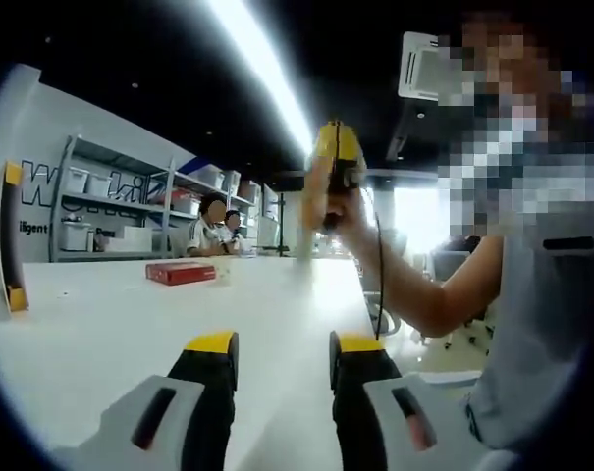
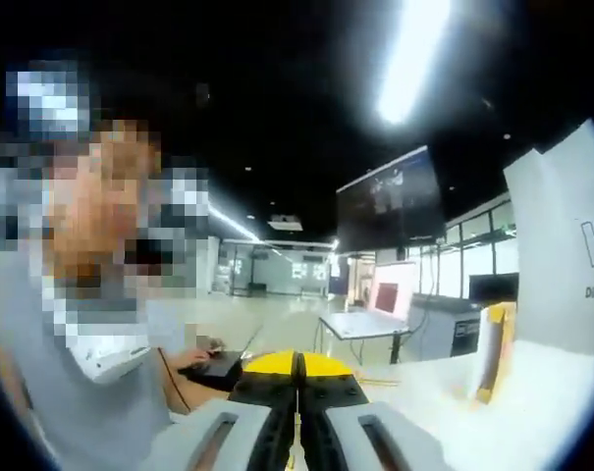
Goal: Tear open the coffee pouch, take out the coffee, and pour the coffee from the pouch into the cup
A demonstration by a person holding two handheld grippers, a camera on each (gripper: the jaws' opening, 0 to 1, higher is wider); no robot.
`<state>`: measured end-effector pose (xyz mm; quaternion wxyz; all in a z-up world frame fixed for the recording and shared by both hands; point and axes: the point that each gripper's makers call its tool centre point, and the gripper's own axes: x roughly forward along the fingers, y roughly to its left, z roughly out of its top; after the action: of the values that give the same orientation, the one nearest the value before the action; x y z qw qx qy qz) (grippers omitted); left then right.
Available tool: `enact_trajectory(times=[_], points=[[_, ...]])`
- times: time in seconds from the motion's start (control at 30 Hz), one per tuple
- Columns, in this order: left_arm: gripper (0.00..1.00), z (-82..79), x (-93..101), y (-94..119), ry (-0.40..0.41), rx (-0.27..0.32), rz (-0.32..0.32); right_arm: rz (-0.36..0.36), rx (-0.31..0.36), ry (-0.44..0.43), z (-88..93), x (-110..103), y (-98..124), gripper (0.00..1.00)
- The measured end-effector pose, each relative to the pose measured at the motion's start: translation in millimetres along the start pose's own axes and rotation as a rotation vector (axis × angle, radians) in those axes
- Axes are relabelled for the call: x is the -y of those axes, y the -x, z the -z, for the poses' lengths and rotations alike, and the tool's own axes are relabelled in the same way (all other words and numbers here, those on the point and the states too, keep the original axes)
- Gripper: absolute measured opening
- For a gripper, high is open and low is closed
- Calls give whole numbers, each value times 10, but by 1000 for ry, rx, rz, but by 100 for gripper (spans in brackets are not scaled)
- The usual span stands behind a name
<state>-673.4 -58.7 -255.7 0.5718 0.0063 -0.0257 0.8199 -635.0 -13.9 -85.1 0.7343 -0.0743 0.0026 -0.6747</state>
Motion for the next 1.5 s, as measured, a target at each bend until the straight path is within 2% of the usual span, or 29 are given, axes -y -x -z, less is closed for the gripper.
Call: enact_trajectory(times=[0.07,0.17,0.23,0.33,0.4,0.47,0.5,0.6,0.63,0.7,0.8,0.87,0.93,0.97,1.13,1.23,1.27,1.33,1.4,1.43,1.47,1.5], points=[[39,0,-3,0,0,-1,-1,46,-21,8,48,138,14,0],[39,-6,-6,4,-1,3,-3,133,-69,-38,237,511,88,0],[39,-5,-9,6,0,3,-3,130,-79,-45,295,564,78,0],[39,11,-18,1,2,-5,-6,118,-98,-32,329,502,15,0],[39,19,-13,-3,0,-9,-5,66,-73,-40,244,353,-17,0],[39,18,-7,-3,-2,-8,-5,49,-67,-36,197,268,-18,0],[39,15,-6,-2,-2,-7,-5,13,-58,-23,121,127,-21,0],[39,15,-8,-3,-2,-7,-7,-50,-1,-16,-55,-89,-43,0],[39,16,-7,-3,-2,-7,-6,-41,4,-5,-103,-102,-39,0],[39,21,-8,-5,-1,-10,-6,27,-42,22,-32,60,-37,0],[39,22,-11,-4,-2,-10,-5,170,-139,19,252,519,63,0],[39,25,-15,-4,-1,-11,-6,191,-142,14,312,614,85,0],[39,27,-17,-5,-1,-11,-8,193,-152,19,366,584,80,0],[39,29,-16,-5,-2,-12,-8,181,-139,17,340,548,81,0],[39,33,-17,-6,-3,-13,-7,7,-10,-14,-4,34,58,0],[39,37,-11,-8,-5,-15,-6,-66,78,-9,-232,-141,111,0],[39,36,-7,-10,-5,-15,-5,-61,94,-20,-267,-121,126,0],[39,36,-12,-8,-5,-14,-6,-19,70,-21,-226,7,149,0],[39,34,-14,-7,-6,-13,-6,72,-13,-10,-35,261,166,0],[39,34,-16,-6,-5,-13,-7,149,-91,20,131,419,161,0],[39,35,-16,-6,-5,-13,-7,201,-138,45,238,541,169,0],[39,36,-15,-6,-4,-14,-7,228,-153,55,288,618,161,0]])
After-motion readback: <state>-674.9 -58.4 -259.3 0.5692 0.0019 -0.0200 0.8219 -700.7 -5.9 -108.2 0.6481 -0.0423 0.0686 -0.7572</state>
